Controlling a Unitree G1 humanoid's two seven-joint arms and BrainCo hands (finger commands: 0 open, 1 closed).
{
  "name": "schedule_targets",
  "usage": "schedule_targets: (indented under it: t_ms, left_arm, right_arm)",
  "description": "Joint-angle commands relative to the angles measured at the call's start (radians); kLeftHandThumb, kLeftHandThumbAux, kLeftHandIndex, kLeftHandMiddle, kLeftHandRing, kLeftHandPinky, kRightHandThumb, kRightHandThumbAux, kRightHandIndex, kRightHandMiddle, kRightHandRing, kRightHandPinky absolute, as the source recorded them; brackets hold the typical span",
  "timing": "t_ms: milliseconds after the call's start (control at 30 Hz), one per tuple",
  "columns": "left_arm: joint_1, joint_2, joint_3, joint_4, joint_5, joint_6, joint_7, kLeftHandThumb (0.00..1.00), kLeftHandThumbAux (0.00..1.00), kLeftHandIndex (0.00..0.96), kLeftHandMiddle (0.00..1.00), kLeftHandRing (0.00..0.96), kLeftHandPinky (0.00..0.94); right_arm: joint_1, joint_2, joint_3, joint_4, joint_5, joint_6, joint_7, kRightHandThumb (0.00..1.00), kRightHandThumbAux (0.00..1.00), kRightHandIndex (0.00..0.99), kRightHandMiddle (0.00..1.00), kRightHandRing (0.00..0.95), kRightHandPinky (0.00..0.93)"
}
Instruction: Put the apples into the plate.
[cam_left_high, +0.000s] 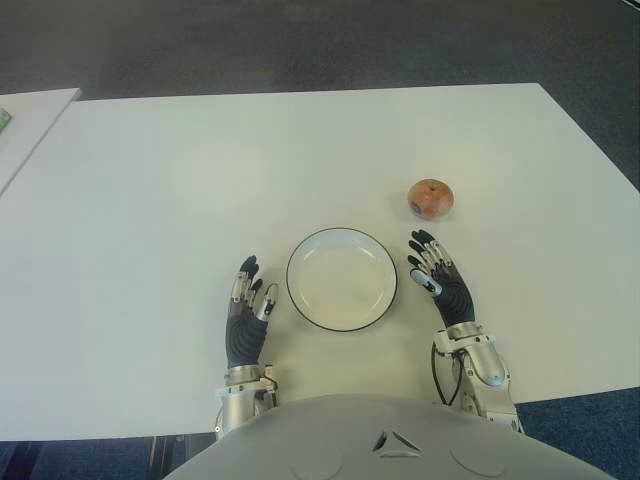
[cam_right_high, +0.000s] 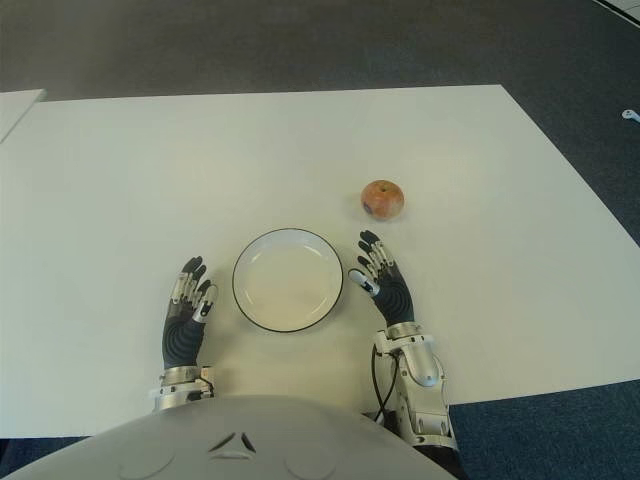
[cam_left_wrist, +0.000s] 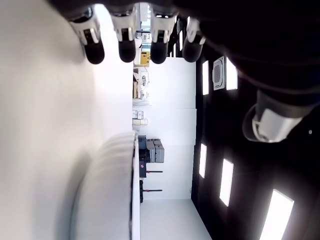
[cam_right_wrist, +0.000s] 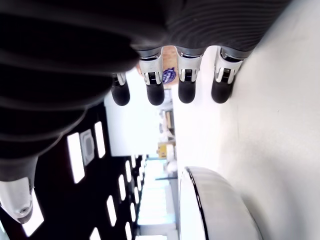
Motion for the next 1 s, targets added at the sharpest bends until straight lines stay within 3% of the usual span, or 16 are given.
schedule_targets:
  t_ms: [33,167,333,467,567,1000]
  left_arm:
    - [0.006,-0.016,0.006,0.035,0.009,0.04,0.007,0.01,0.481,0.0,0.0,0.0,0.0]
    - [0.004,-0.019,0.007,0.037,0.008,0.042,0.009,0.018,0.486,0.0,0.0,0.0,0.0]
    - [0.003,-0.026,0.005,0.038,0.007,0.045,0.014,0.035,0.484,0.0,0.0,0.0,0.0]
    - [0.004,-0.029,0.002,0.037,0.005,0.044,0.015,0.044,0.478,0.0,0.0,0.0,0.0]
    - [0.001,-0.03,0.0,0.04,0.01,0.046,0.017,0.047,0.472,0.0,0.0,0.0,0.0]
    - [-0.018,-0.032,0.005,0.058,0.008,0.045,0.024,0.048,0.444,0.0,0.0,0.0,0.0]
  right_arm:
    - [-0.013,-0.045,-0.006,-0.028,-0.095,-0.073,-0.024,0.181,0.577,0.0,0.0,0.0,0.0]
    - [-0.07,-0.111,-0.04,-0.062,-0.153,-0.143,-0.028,0.166,0.558,0.0,0.0,0.0,0.0]
    - [-0.097,-0.151,-0.071,-0.082,-0.299,-0.214,-0.105,0.174,0.497,0.0,0.0,0.0,0.0]
    - [-0.115,-0.17,-0.081,-0.097,-0.379,-0.231,-0.155,0.215,0.454,0.0,0.0,0.0,0.0]
    - [-0.186,-0.2,-0.093,-0.1,-0.434,-0.238,-0.184,0.237,0.443,0.0,0.0,0.0,0.0]
    - [-0.332,-0.317,-0.11,0.004,-0.589,-0.28,-0.298,0.255,0.402,0.0,0.0,0.0,0.0]
